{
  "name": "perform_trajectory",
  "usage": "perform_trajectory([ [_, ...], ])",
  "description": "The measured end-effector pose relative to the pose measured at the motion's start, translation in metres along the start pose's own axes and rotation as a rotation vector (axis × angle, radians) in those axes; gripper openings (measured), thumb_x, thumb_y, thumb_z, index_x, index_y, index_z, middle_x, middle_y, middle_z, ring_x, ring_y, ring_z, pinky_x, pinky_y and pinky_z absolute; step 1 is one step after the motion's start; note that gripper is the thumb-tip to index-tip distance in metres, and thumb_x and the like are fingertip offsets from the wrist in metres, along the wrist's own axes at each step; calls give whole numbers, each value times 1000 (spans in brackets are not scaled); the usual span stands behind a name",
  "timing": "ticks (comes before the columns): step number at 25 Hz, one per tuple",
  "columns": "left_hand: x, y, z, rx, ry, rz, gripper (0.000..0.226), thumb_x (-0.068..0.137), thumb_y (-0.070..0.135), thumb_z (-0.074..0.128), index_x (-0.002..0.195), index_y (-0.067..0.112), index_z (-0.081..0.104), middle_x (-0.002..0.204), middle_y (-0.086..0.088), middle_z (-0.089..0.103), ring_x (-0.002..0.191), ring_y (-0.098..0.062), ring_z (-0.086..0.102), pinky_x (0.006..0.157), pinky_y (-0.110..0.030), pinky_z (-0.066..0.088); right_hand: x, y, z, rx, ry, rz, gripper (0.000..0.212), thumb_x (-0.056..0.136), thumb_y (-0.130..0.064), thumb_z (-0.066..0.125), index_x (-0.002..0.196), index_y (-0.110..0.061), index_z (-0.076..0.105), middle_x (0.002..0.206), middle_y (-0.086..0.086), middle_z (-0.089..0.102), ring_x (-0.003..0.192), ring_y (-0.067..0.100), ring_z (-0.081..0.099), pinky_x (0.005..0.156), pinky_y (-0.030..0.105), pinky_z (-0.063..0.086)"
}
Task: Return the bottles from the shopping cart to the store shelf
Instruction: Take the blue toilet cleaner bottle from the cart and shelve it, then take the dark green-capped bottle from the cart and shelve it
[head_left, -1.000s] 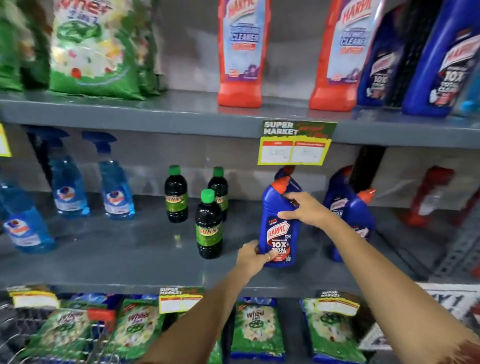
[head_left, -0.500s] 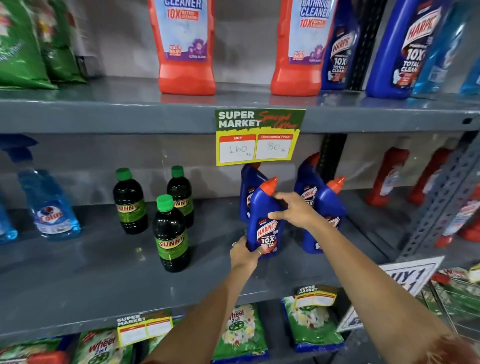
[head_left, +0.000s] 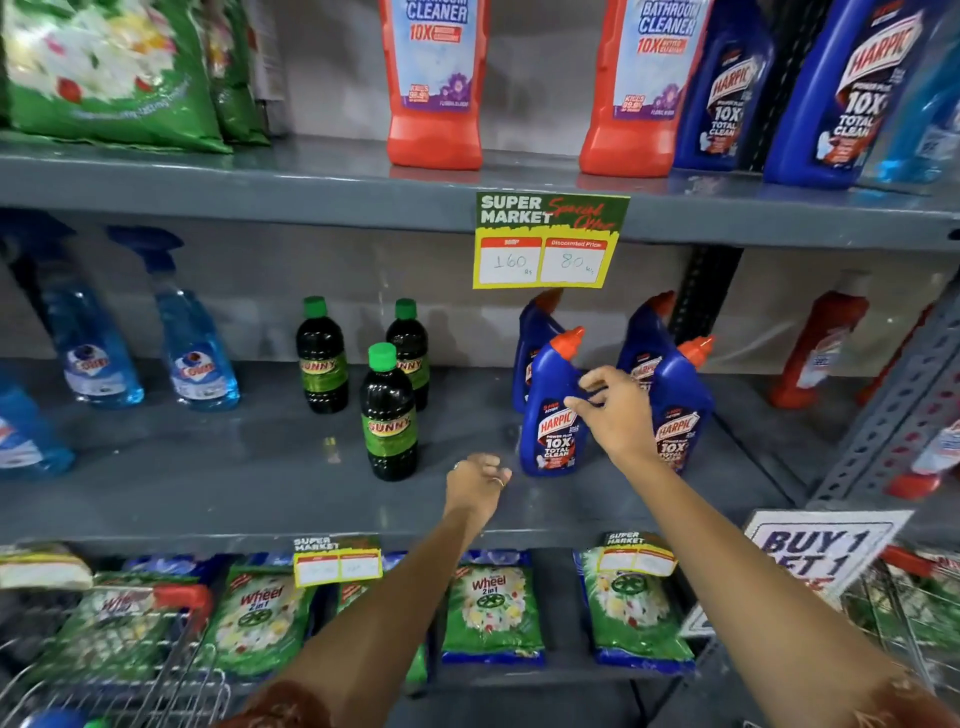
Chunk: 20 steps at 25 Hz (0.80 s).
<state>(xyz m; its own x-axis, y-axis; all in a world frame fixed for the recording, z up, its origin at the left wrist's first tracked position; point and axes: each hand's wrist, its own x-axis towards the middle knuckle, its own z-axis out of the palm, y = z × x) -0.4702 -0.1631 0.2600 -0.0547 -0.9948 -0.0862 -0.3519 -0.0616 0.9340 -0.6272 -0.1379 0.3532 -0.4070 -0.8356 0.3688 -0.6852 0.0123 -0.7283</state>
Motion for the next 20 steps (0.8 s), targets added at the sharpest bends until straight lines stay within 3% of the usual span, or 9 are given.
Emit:
perform_trajectory([
  [3,-25,-16,-35,-17,110,-3,17,81,7,63,93,-3,68,99,-22,72,91,-27,66,85,-29,49,-26,-16,17,67,-80,-20,19,72,-7,74,87,-1,66,84,14,67,63,16,55,69,22,47],
  [6,-55,-38,-79,-16,244,-33,14,82,5,59,88,-1,70,95,-23,73,91,-33,68,85,-38,54,-55,-37,44,125,-208,-68,14,73,-6,72,84,1,67,67,4,59,58,16,53,70,28,46],
  [8,-79,-58,-112,11,336,-60,14,82,10,60,87,1,70,92,-22,73,89,-33,68,80,-37,52,-74,-54,68,115,-297,-117,11,73,-8,73,81,-3,68,68,4,61,61,16,54,71,33,47],
  [12,-116,-98,-185,8,454,-132,17,80,-1,56,92,-2,68,98,-23,71,96,-33,66,79,-31,49,-114,-98,122,140,-444,-184,8,73,-11,73,79,-8,70,73,4,64,69,17,58,74,33,50],
  [16,-145,-149,-255,9,502,-283,20,83,1,55,100,-4,65,106,-23,68,103,-34,63,79,-25,42,-156,-151,186,140,-625,-277,9,74,-7,70,83,-3,70,75,3,63,61,12,54,64,21,42],
  [18,-154,-179,-289,-8,535,-363,16,82,-2,55,93,-6,65,100,-26,69,99,-37,64,80,-27,47,-179,-176,225,146,-709,-299,10,75,-4,69,84,-1,70,75,2,62,54,-3,49,55,16,37],
  [20,-159,-210,-318,5,520,-490,14,83,-5,53,70,-6,60,78,-24,65,87,-40,62,74,-25,50,-201,-196,264,131,-803,-315,12,75,-3,68,86,0,70,75,3,62,51,-6,50,57,13,40],
])
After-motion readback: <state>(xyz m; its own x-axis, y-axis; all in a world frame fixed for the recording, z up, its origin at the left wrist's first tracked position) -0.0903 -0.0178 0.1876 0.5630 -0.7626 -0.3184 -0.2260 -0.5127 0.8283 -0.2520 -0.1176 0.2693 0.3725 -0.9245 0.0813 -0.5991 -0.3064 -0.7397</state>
